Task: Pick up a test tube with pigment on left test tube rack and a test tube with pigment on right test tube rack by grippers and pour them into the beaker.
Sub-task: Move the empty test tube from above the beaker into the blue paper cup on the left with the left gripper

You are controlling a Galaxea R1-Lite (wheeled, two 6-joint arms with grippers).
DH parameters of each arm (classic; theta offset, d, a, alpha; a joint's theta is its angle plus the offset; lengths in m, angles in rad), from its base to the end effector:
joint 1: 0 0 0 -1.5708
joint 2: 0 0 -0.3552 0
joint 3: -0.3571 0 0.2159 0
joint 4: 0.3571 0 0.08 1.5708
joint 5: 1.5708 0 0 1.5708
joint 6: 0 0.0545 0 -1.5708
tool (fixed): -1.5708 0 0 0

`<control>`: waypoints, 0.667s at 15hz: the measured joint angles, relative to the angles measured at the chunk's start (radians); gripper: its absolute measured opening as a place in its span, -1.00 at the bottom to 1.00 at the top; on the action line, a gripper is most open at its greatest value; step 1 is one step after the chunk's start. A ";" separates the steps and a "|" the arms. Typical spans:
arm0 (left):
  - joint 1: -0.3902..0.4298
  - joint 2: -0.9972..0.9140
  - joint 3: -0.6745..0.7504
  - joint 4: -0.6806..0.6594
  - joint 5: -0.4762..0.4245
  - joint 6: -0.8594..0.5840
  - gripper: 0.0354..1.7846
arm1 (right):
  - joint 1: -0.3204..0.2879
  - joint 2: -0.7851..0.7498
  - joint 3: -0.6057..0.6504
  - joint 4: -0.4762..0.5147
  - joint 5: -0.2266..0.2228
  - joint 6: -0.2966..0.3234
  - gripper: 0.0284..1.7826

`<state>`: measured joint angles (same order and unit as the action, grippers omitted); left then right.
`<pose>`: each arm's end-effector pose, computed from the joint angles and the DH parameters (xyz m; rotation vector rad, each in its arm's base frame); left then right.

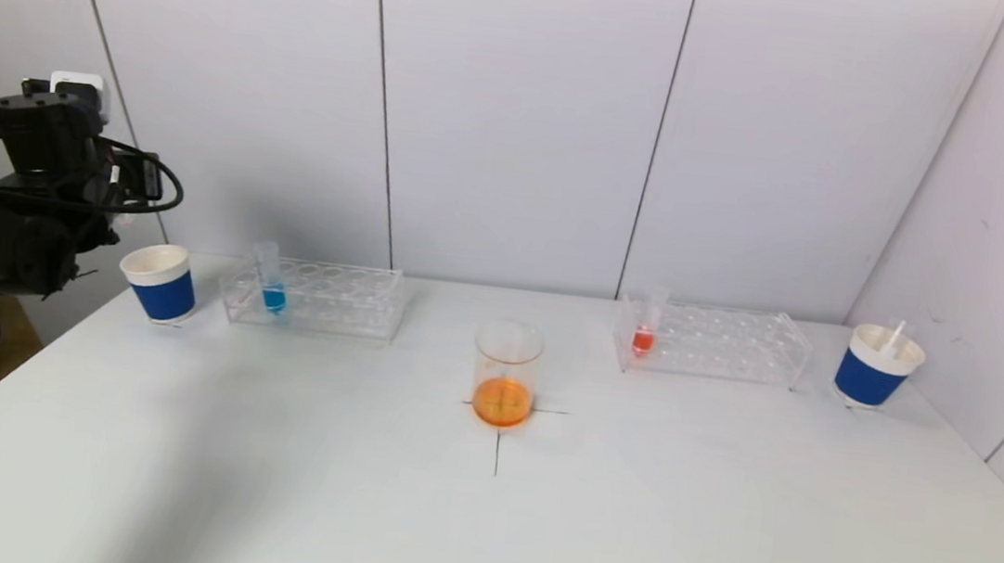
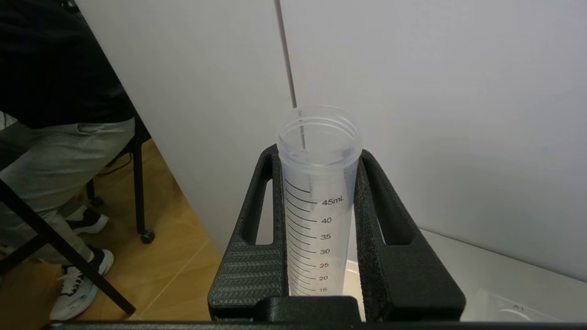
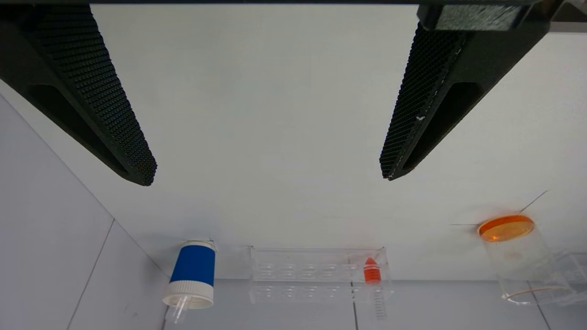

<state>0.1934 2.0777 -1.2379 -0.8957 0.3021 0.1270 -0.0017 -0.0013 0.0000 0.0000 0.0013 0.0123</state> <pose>0.4831 0.1111 0.2177 0.1213 -0.0249 0.4983 -0.0185 0.0001 0.0754 0.0123 -0.0013 -0.0004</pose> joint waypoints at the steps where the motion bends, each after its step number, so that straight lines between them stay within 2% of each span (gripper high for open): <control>1: 0.001 0.011 0.000 -0.002 -0.004 -0.004 -0.54 | 0.000 0.000 0.000 0.000 0.000 0.000 0.99; 10: 0.013 0.103 0.001 -0.051 -0.035 -0.020 -0.54 | 0.000 0.000 0.000 0.000 0.000 0.000 0.99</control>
<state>0.2064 2.1811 -1.2368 -0.9466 0.2674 0.1066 -0.0017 -0.0013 0.0000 0.0000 0.0009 0.0119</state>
